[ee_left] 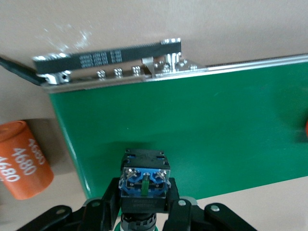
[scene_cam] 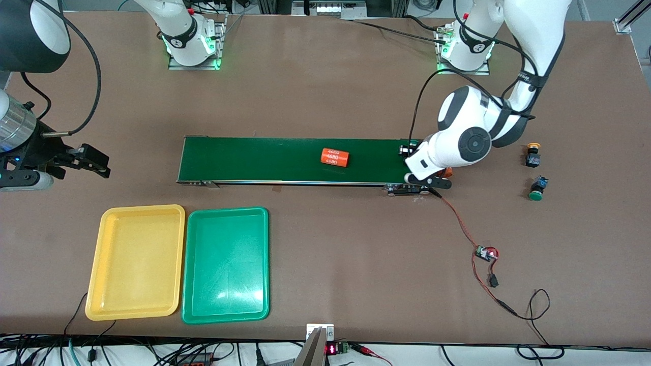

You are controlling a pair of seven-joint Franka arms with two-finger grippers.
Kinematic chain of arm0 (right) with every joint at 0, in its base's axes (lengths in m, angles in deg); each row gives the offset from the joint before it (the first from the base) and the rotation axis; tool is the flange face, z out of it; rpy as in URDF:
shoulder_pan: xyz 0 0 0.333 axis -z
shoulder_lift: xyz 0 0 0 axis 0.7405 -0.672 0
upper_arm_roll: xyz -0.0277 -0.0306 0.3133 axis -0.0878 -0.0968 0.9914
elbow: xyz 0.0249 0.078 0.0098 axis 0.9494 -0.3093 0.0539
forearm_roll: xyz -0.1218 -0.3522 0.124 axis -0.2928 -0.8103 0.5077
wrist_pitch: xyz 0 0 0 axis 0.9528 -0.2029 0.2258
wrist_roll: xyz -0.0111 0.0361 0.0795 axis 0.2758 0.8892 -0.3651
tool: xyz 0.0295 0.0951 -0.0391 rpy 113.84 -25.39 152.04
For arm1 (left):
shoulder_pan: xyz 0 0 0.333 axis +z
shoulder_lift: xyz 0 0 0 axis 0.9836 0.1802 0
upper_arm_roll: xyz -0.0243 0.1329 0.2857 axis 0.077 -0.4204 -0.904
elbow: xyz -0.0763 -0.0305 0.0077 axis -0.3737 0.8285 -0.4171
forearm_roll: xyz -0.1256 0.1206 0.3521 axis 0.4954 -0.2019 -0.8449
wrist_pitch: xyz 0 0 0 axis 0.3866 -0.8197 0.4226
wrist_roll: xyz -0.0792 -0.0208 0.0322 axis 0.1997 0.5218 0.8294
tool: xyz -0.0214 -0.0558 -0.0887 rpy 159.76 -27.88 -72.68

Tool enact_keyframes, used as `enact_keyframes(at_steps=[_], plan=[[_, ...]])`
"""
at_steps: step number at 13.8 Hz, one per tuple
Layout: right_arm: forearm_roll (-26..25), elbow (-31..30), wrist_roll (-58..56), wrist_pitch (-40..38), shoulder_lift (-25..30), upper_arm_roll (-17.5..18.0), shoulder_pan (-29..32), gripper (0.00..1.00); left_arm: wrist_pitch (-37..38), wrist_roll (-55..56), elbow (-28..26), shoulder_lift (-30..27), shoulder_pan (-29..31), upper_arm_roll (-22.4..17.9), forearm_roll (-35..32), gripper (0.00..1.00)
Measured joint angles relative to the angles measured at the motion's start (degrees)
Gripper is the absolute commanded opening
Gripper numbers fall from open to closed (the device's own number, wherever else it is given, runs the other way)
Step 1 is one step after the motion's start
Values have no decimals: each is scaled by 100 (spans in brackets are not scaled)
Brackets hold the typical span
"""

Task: Sort buttons by color to trays
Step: 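Place the green-cap button on the conveyor with the left gripper, then grasp another green-cap button with the left gripper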

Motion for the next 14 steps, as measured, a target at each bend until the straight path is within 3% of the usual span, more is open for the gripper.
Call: enact_keyframes(at_steps=[6,11,14], plan=[[0,0,0,0,0,-1,1,100,-36,22,134,-179,180,-53,0,100],[0,0,1,0,0,-2,3,100,557,-662,-24,-571,1825,-149,-16,100],[0,0,1,0,-1,-2,3,100,341,-814,-166,-431,2537,-172,-819,100]])
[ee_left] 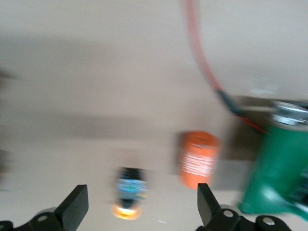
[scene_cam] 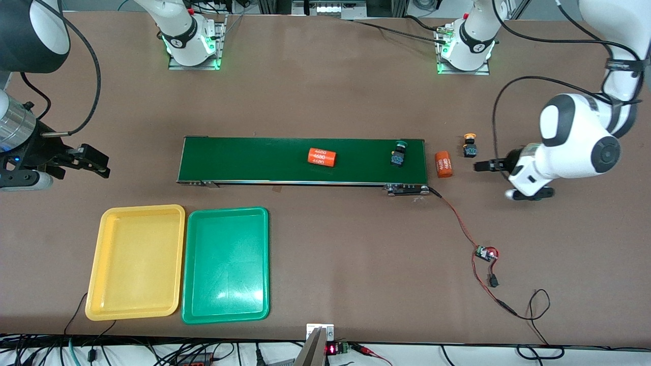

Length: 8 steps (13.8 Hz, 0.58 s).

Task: Sort buttons by color to trays
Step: 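Grasp another green-cap button with the left gripper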

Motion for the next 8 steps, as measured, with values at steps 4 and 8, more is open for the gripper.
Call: enact_keyframes(at_steps=[4,8], plan=[[1,-9,0,-14,-14,10,-10,100,-897,-308,29,397,467,3,-1990,100],[1,-33,-2,-144,-46,9,-5,100,-1618,-1253,159,680,542,7,-2886,100]])
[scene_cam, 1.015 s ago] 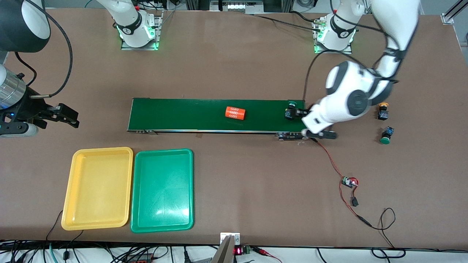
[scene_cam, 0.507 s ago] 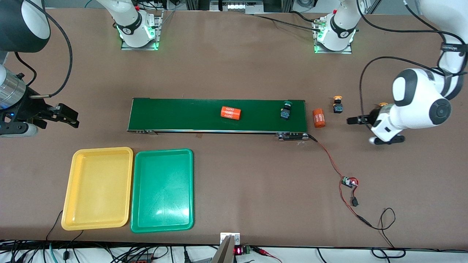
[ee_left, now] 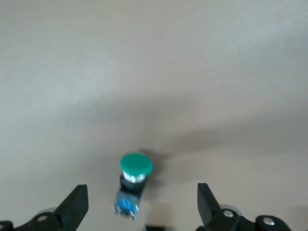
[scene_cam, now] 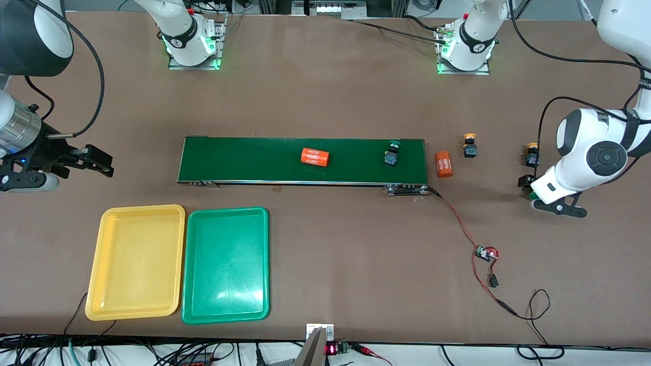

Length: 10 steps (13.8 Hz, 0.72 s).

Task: Sort buttons by color to trays
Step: 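Grasp another green-cap button with the left gripper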

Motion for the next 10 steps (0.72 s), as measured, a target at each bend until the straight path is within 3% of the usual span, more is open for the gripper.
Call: enact_keyframes(at_steps=[5,8,9,10], plan=[[0,-332,0,-200,60,-13,87,100,-458,-1023,31,642,620,-7,-16,100],[0,-585,0,-193,170,-14,114,100,-419,-1106,30,728,729,0,-16,100],[0,-700,0,-162,244,-14,117,100,-311,-1106,16,729,728,15,-16,95],[0,-893,0,-53,368,-15,124,100,-187,-1106,-11,730,727,40,-16,71]])
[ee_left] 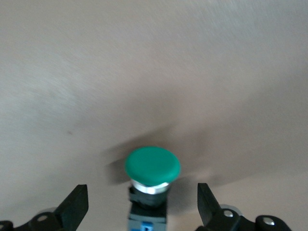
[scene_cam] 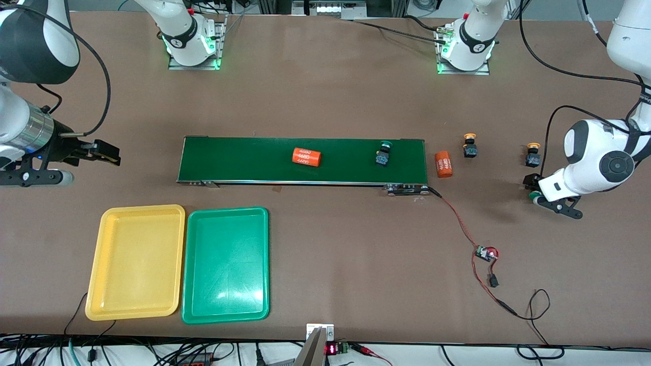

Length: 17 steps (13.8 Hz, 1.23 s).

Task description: Sort buttons by color to trays

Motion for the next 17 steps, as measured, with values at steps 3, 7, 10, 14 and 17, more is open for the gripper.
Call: enact_keyframes(at_steps=[3,7,10,14,17], plan=[[0,-1141,0,779,644,-4,75,100,85,-296,-61,0,-2,36,0,0],[0,-2799,0,1724,1623,-17,159,100,92,-1074,-37,-65,-2,43,0,0],[0,-3583,0,1983,2141,-28,215,100,341,-1156,-13,-326,-48,331,19,0],[0,-3766,-148,1969,2229,21,196,100,1376,-167,-4,-876,-482,1235,646,0],[0,-3766,-531,1966,2176,22,198,100,1702,1117,-10,-1166,-994,1837,1173,0]])
